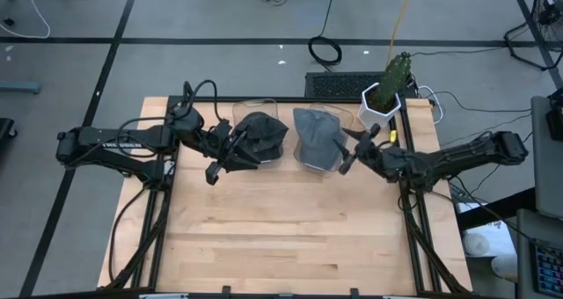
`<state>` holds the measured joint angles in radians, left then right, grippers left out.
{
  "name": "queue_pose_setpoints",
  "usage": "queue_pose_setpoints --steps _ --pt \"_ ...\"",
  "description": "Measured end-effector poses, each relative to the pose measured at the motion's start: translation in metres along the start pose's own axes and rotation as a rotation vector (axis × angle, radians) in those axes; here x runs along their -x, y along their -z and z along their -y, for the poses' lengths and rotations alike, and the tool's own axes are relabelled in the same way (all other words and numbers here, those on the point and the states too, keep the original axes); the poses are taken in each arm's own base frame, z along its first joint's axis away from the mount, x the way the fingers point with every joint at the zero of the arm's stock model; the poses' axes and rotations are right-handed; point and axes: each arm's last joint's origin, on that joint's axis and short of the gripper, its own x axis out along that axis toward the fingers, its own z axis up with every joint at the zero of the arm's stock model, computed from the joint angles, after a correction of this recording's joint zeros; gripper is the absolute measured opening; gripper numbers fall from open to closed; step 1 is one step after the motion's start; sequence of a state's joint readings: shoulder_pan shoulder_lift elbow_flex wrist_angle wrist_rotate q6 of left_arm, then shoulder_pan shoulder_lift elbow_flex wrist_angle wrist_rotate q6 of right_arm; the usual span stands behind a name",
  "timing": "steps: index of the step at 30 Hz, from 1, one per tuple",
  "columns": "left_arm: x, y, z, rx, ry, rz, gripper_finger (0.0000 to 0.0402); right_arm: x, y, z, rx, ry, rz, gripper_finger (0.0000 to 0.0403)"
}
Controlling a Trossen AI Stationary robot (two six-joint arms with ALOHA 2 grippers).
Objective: Pick & Place hat
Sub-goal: Put the gray cap into the right transparent bin, then return to Home Position
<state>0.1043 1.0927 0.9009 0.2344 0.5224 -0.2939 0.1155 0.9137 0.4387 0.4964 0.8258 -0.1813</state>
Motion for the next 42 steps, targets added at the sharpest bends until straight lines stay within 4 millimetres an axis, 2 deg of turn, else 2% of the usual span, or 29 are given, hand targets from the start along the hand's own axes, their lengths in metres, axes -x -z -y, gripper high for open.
queue_pose_setpoints --steps 3,7,9,12,16,22,28,32,35,37,42 --pt "0.000 0.000 0.000 0.001 -0.001 -0.002 0.0076 -0.005 -0.016 -0.009 0.092 -0.114 -0.054 0.0151" --pt "0.000 0.001 0.000 0.002 -0.001 -0.006 0.0076 -0.021 -0.041 -0.021 0.229 -0.234 -0.200 0.0039" --pt "0.000 0.001 0.000 -0.005 -0.001 -0.006 0.0076 -0.034 -0.043 -0.025 0.306 -0.263 -0.296 0.0013" --pt "0.000 0.001 0.000 -0.020 -0.001 -0.006 0.0076 -0.056 -0.032 -0.026 0.322 -0.290 -0.459 0.0006" --pt "-0.001 0.001 0.001 -0.021 0.002 -0.010 0.0076 -0.074 0.003 -0.022 0.283 -0.239 -0.673 0.0003" --pt "-0.002 0.005 0.002 -0.005 0.004 -0.044 0.0076 -0.075 0.035 -0.023 0.198 -0.216 -0.809 0.0000" --pt "-0.002 0.006 0.002 0.000 0.000 -0.054 0.0076 -0.070 0.046 -0.022 0.146 -0.222 -0.847 0.0000" --pt "-0.002 0.006 0.002 0.005 0.000 -0.053 0.0076 -0.059 0.025 -0.022 0.131 -0.244 -0.749 0.0000" --pt "-0.002 0.006 0.002 0.010 0.000 -0.052 0.0076 -0.049 -0.009 -0.018 0.063 -0.289 -0.584 0.0000" --pt "-0.002 0.006 0.002 0.007 0.000 -0.052 0.0076 -0.040 -0.028 -0.010 0.022 -0.300 -0.500 0.0000" --pt "-0.002 0.007 0.002 0.003 0.000 -0.056 0.0076 -0.009 -0.061 0.012 -0.067 -0.339 -0.337 0.0000"
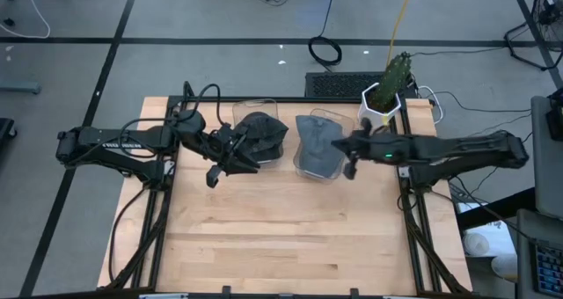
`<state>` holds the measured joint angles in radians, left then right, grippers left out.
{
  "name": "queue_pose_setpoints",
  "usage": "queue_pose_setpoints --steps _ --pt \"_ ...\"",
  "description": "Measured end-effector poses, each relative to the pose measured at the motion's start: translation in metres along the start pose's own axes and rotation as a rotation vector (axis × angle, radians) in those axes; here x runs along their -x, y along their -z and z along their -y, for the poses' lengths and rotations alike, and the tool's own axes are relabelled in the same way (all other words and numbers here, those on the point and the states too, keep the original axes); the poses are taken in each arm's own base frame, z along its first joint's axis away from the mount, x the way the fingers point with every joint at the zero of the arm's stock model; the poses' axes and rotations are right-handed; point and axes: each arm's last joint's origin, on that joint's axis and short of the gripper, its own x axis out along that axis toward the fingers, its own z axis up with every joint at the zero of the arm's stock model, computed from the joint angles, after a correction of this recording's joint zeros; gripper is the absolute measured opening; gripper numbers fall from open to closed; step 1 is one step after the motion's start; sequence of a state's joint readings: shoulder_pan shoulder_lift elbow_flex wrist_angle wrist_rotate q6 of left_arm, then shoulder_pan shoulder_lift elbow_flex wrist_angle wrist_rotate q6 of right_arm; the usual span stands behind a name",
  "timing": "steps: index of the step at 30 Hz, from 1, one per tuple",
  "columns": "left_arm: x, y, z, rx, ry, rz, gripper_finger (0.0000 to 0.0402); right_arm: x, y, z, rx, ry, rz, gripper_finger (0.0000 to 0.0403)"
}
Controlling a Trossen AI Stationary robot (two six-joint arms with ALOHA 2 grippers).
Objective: Pick & Place hat
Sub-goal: Return to Home Position
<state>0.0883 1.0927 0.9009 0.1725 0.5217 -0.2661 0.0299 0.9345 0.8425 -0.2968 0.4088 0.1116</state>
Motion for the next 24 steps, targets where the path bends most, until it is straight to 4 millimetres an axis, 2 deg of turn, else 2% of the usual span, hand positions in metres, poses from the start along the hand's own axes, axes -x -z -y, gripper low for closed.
queue_pose_setpoints --steps 3,7,9,15,18,22,24 --pt "0.000 0.002 -0.001 0.016 -0.009 -0.022 0.0076 0.025 -0.001 0.006 -0.035 -0.032 0.083 0.0000" --pt "0.001 0.008 -0.002 0.057 -0.036 -0.073 0.0076 0.051 0.013 0.011 -0.093 -0.093 0.170 0.0000" --pt "0.001 0.012 -0.003 0.049 -0.065 -0.104 0.0076 0.058 0.027 0.012 -0.089 -0.127 0.181 0.0000" --pt "-0.005 0.021 0.010 -0.196 0.031 -0.063 0.0076 0.066 0.064 0.011 -0.071 -0.257 0.275 0.0000" --pt "0.000 0.031 0.017 -0.256 0.064 -0.024 0.0076 0.070 0.077 0.011 -0.066 -0.349 0.348 0.0000" --pt "0.013 0.066 0.017 -0.255 0.035 -0.022 0.0076 0.071 0.089 0.011 -0.127 -0.409 0.451 0.0000" --pt "0.022 0.083 0.019 -0.280 0.053 0.041 0.0076 0.068 0.098 0.010 -0.133 -0.418 0.480 0.0000"
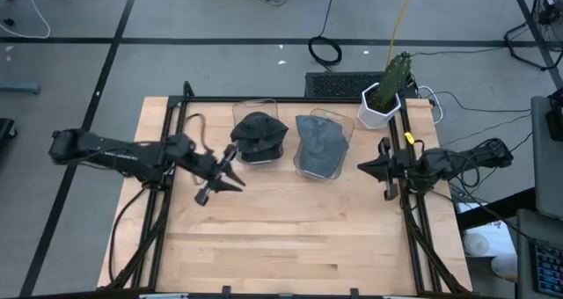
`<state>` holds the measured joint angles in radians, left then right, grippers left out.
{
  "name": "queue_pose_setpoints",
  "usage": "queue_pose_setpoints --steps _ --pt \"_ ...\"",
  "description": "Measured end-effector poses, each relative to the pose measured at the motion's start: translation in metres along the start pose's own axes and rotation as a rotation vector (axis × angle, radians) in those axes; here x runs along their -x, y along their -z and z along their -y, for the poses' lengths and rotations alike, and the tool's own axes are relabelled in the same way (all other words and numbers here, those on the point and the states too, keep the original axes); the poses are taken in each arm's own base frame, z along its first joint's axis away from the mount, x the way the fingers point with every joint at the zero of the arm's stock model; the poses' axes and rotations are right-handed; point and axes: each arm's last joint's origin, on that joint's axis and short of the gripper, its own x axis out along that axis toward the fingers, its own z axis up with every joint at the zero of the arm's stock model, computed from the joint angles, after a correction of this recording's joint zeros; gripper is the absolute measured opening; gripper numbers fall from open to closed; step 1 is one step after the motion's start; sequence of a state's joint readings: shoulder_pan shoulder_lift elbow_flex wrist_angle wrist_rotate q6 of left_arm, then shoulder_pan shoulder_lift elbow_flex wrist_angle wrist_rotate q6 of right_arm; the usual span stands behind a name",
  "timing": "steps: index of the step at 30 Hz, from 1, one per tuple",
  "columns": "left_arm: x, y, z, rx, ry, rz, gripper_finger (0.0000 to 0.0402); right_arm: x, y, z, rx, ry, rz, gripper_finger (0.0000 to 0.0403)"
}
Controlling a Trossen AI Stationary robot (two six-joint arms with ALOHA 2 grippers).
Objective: Pick & Place hat
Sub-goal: Return to Home Position
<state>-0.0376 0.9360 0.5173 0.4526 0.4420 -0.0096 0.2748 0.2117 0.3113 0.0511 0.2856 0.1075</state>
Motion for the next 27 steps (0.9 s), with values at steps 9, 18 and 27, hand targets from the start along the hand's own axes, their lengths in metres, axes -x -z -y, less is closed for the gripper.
queue_pose_setpoints --steps 9,18,27 --pt "0.044 0.049 0.022 -0.002 -0.029 0.199 0.0076 0.002 0.032 0.002 0.006 -0.027 0.001 0.0000" --pt "0.064 0.077 0.036 -0.072 -0.014 0.257 0.0076 0.002 0.048 -0.001 0.003 -0.210 0.069 0.0000" --pt "0.064 0.082 0.038 -0.057 -0.006 0.223 0.0076 0.005 0.046 -0.002 0.045 -0.260 0.119 0.0000"
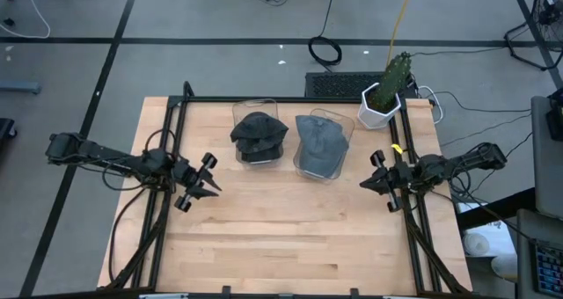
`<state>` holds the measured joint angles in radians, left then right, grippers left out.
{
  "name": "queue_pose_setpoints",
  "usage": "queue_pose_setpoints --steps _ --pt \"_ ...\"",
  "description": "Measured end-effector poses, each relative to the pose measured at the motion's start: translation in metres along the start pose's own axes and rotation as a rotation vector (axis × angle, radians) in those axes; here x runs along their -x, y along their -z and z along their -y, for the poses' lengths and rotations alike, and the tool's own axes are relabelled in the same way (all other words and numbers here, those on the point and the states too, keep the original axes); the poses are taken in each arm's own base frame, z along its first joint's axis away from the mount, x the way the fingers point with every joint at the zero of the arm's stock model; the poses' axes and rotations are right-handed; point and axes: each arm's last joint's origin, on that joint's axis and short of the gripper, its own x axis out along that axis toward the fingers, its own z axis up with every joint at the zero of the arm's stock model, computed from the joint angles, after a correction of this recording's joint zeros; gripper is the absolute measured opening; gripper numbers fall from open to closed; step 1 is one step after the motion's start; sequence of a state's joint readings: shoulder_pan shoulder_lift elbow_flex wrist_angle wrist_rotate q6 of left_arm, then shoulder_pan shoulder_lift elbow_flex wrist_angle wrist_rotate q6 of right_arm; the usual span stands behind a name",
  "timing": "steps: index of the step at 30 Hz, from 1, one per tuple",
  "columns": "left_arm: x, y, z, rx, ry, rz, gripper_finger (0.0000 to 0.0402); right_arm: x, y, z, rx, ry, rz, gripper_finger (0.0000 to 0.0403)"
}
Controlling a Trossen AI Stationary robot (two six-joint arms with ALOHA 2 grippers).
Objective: Pick & Place hat
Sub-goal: Return to Home Position
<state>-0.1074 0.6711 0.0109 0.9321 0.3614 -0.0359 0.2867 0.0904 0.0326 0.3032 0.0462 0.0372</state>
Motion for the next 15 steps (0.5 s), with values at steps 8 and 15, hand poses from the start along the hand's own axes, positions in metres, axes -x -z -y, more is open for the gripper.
queue_pose_setpoints --steps 8,15 --pt "0.001 0.002 0.000 0.001 0.008 -0.023 0.0076 0.002 -0.008 0.005 0.075 0.090 0.080 0.0000" --pt "0.003 0.000 -0.001 -0.019 0.009 -0.017 0.0076 0.008 -0.008 0.017 0.153 0.325 0.067 0.0000"
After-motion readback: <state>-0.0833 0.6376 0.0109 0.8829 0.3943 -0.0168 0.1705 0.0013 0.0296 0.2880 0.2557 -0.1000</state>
